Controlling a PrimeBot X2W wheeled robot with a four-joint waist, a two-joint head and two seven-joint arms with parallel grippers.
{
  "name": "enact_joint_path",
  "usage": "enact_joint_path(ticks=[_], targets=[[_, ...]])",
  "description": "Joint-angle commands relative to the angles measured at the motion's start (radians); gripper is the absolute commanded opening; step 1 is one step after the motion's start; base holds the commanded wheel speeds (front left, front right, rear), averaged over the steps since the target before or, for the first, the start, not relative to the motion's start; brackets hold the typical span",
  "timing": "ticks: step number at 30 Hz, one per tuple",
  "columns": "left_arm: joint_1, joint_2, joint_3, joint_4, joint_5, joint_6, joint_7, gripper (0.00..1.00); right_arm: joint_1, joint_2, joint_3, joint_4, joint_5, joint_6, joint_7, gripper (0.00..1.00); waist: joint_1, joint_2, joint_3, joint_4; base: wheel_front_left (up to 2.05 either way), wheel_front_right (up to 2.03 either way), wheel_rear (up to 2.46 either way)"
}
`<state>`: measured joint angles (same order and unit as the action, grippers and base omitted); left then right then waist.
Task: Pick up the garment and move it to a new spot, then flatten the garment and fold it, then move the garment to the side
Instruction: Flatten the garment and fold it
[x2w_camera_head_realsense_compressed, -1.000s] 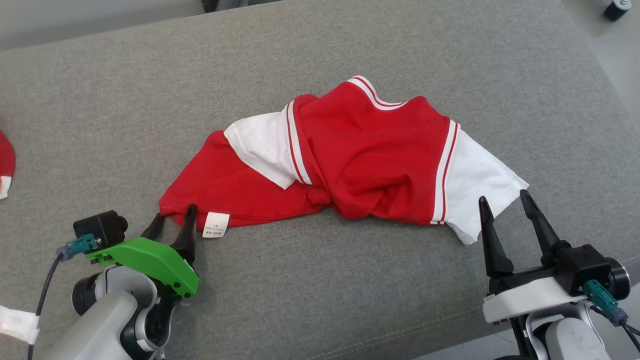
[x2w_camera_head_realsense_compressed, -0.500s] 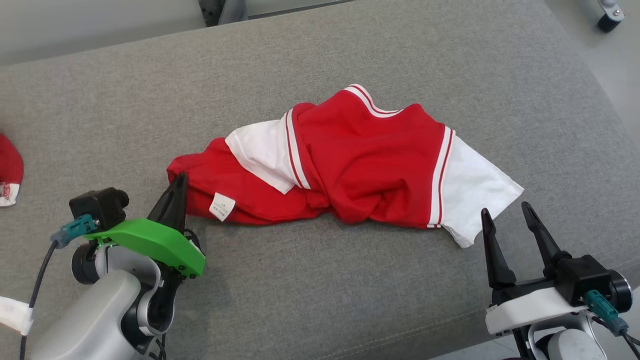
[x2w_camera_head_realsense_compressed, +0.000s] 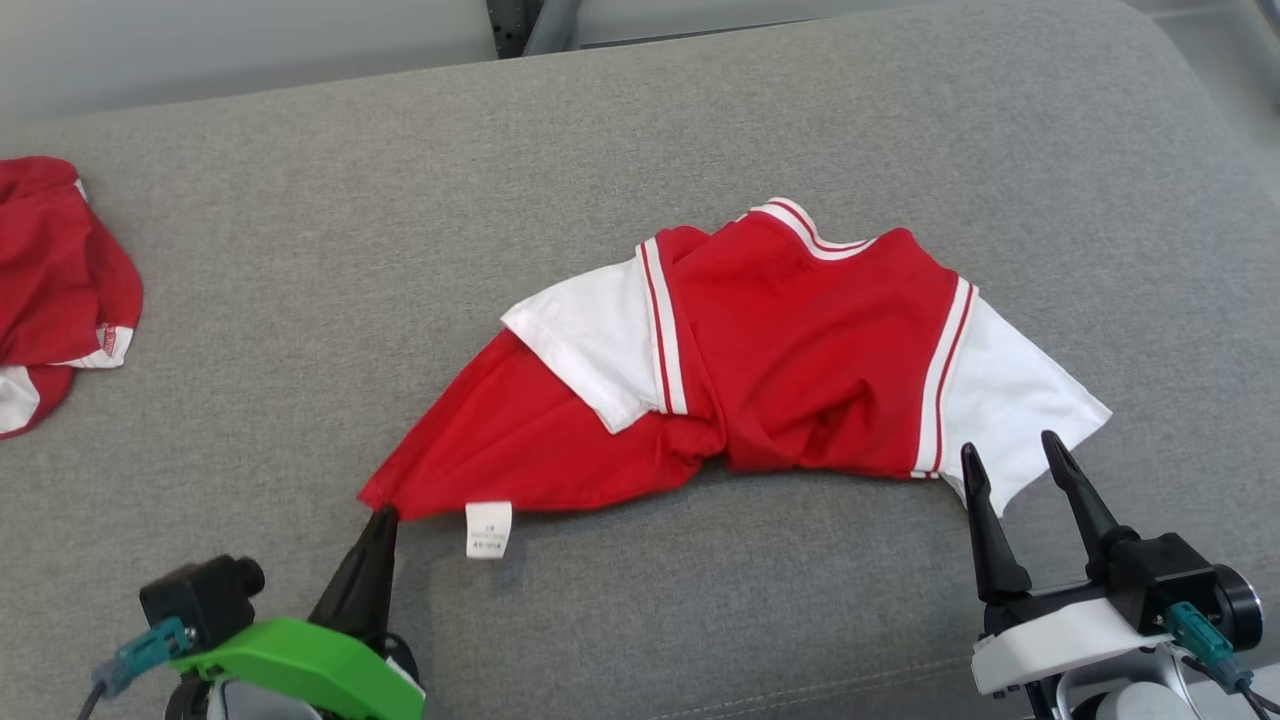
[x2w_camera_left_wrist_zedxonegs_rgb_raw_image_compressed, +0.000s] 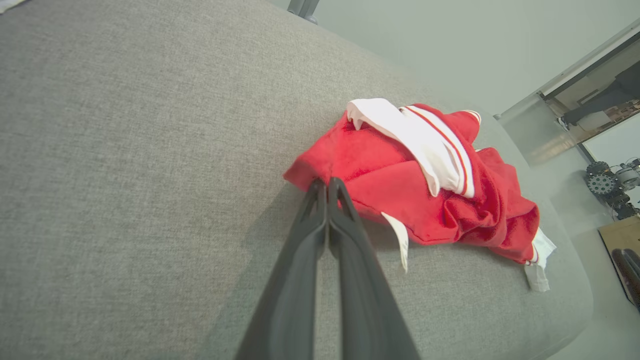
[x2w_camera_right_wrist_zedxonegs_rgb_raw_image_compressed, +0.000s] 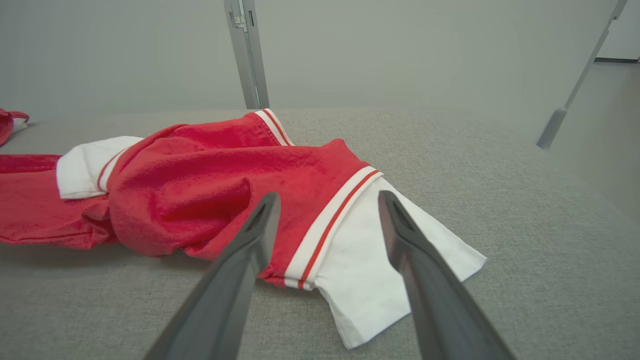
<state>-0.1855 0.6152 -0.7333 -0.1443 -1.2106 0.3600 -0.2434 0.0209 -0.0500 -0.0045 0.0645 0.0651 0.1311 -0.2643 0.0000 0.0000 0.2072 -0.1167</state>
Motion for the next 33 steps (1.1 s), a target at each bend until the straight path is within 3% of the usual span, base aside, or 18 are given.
enact_joint_path(ticks=[1,6,14,19,23,26,32,33], targets=[[0.054,-0.013,0.020,0.023,-0.020,-0.019,-0.012,0.00,0.017,-0.001,0.002,0.000,-0.006,-0.001,0.000,1.00,0.0000,0.0000,-0.003,0.026,0.00,0.00,0.00],[0.141,-0.101,0.097,0.165,-0.038,-0.097,-0.023,0.00,0.027,-0.012,0.007,-0.005,-0.014,-0.001,0.000,1.00,0.0000,0.0000,0.007,0.055,0.00,0.00,0.00],[0.205,-0.280,0.365,0.397,0.148,-0.197,-0.022,0.00,0.043,-0.035,-0.023,-0.014,-0.013,-0.001,0.000,1.00,0.0000,0.0000,-0.001,0.064,0.00,0.00,0.00],[0.148,-0.330,0.486,0.439,0.263,-0.254,-0.022,0.00,0.048,-0.041,-0.036,-0.010,-0.014,-0.001,0.000,1.00,0.0000,0.0000,-0.002,0.072,0.00,0.00,0.00],[0.087,-0.341,0.540,0.463,0.295,-0.290,-0.022,0.00,0.034,-0.042,-0.025,-0.006,-0.016,-0.001,0.000,1.00,0.0000,0.0000,-0.003,0.068,0.00,0.00,0.00],[0.042,-0.333,0.541,0.503,0.315,-0.292,-0.021,0.00,0.019,-0.040,-0.017,-0.005,-0.012,-0.001,0.000,1.00,0.0000,0.0000,-0.001,0.056,0.00,0.00,0.00],[0.000,-0.320,0.521,0.632,0.343,-0.252,0.004,0.01,0.016,-0.030,-0.013,-0.006,-0.006,-0.001,0.000,1.00,0.0000,0.0000,0.010,0.024,0.00,0.00,0.00],[0.001,-0.324,0.523,0.648,0.340,-0.249,0.003,0.14,0.019,-0.029,-0.017,-0.007,-0.005,-0.001,0.000,1.00,0.0000,0.0000,0.011,0.021,0.00,0.00,0.00]])
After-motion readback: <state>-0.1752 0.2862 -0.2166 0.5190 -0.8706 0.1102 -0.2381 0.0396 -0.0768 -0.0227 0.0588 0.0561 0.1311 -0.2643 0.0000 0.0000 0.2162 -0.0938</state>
